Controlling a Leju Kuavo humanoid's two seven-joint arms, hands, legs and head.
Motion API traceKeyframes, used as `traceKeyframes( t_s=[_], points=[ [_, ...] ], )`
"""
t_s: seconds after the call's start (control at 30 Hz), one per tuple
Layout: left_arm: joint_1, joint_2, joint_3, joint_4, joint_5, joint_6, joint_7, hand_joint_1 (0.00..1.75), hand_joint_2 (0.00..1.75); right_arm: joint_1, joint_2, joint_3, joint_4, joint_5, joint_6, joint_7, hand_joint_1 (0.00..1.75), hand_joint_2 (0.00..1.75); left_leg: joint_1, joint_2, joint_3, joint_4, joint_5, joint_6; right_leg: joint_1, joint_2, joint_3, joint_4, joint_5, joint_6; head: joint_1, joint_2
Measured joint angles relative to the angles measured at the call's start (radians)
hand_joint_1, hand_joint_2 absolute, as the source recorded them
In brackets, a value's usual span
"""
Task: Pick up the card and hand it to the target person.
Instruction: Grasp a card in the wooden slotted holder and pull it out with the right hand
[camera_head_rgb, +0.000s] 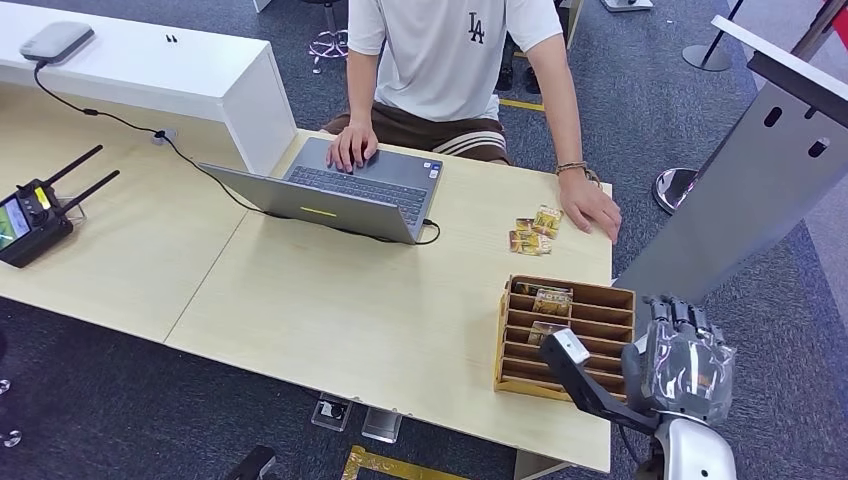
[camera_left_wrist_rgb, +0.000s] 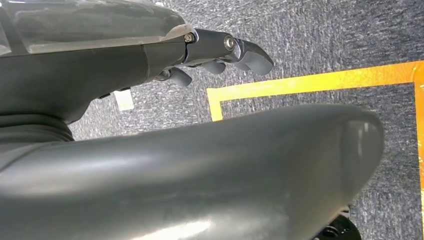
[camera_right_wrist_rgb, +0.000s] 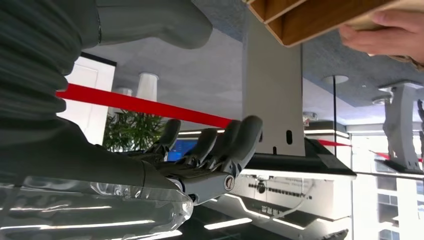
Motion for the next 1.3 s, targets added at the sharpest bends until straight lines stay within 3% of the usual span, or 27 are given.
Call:
traceKeyframes(
  t_s=[0.17, 0.37, 0.57, 0.8, 1.0, 1.07, 1.13, 1.23, 1.3],
  points=[
    [0.000, 0.000, 0.000, 0.000, 0.000, 0.000, 0.003, 0.00, 0.00, -0.001, 0.000, 0.000, 0.027, -0.005, 0.006, 0.013, 0.72, 1.75, 0.000, 0.000, 0.000, 0.000, 0.000, 0.000, 0.000, 0.000, 0.000, 0.000, 0.000, 0.000, 0.000, 0.000],
    [0.000, -0.001, 0.000, 0.000, 0.000, 0.000, 0.003, 0.00, 0.00, -0.005, 0.000, 0.002, 0.050, -0.010, 0.009, 0.015, 0.89, 1.75, 0.000, 0.000, 0.000, 0.000, 0.000, 0.000, 0.000, 0.000, 0.000, 0.000, 0.000, 0.000, 0.000, 0.000],
    [0.000, -0.002, 0.000, 0.000, 0.000, 0.000, 0.003, 0.00, 0.00, -0.008, 0.005, 0.011, 0.070, -0.013, 0.010, 0.013, 0.79, 1.75, 0.000, 0.000, 0.000, 0.000, 0.000, 0.000, 0.000, 0.000, 0.000, 0.000, 0.000, 0.000, 0.000, 0.000],
    [0.000, -0.005, 0.000, 0.000, -0.001, -0.001, 0.003, 0.00, 0.00, -0.019, 0.030, 0.029, 0.093, -0.015, 0.008, -0.012, 0.83, 1.75, 0.000, 0.000, 0.000, 0.000, 0.000, 0.000, 0.000, 0.000, 0.000, 0.000, 0.000, 0.000, 0.000, 0.000],
    [-0.001, -0.008, -0.001, 0.000, -0.003, -0.001, 0.004, 0.00, 0.00, -0.037, 0.064, 0.061, 0.125, -0.023, 0.001, -0.038, 1.21, 1.75, 0.000, 0.000, 0.000, 0.000, 0.000, 0.000, 0.000, 0.000, 0.000, 0.000, 0.000, 0.000, 0.000, 0.000],
    [-0.001, -0.009, -0.001, 0.000, -0.003, -0.001, 0.004, 0.00, 0.00, -0.046, 0.079, 0.073, 0.140, -0.029, -0.005, -0.049, 1.23, 1.75, 0.000, 0.000, 0.000, 0.000, 0.000, 0.000, 0.000, 0.000, 0.000, 0.000, 0.000, 0.000, 0.000, 0.000],
    [-0.002, -0.010, -0.001, 0.000, -0.004, -0.001, 0.004, 0.00, 0.00, -0.055, 0.097, 0.085, 0.161, -0.034, -0.013, -0.060, 1.17, 1.75, 0.000, 0.000, 0.000, 0.000, 0.000, 0.000, 0.000, 0.000, 0.000, 0.000, 0.000, 0.000, 0.000, 0.000],
    [-0.002, -0.012, -0.001, 0.000, -0.004, -0.001, 0.004, 0.00, 0.00, -0.066, 0.122, 0.101, 0.194, -0.041, -0.027, -0.076, 0.86, 1.75, 0.000, 0.000, 0.000, 0.000, 0.000, 0.000, 0.000, 0.000, 0.000, 0.000, 0.000, 0.000, 0.000, 0.000],
    [-0.002, -0.014, -0.001, 0.000, -0.004, -0.001, 0.004, 0.00, 0.00, -0.073, 0.139, 0.112, 0.217, -0.046, -0.032, -0.084, 0.77, 1.75, 0.000, 0.000, 0.000, 0.000, 0.000, 0.000, 0.000, 0.000, 0.000, 0.000, 0.000, 0.000, 0.000, 0.000]
  ],
)
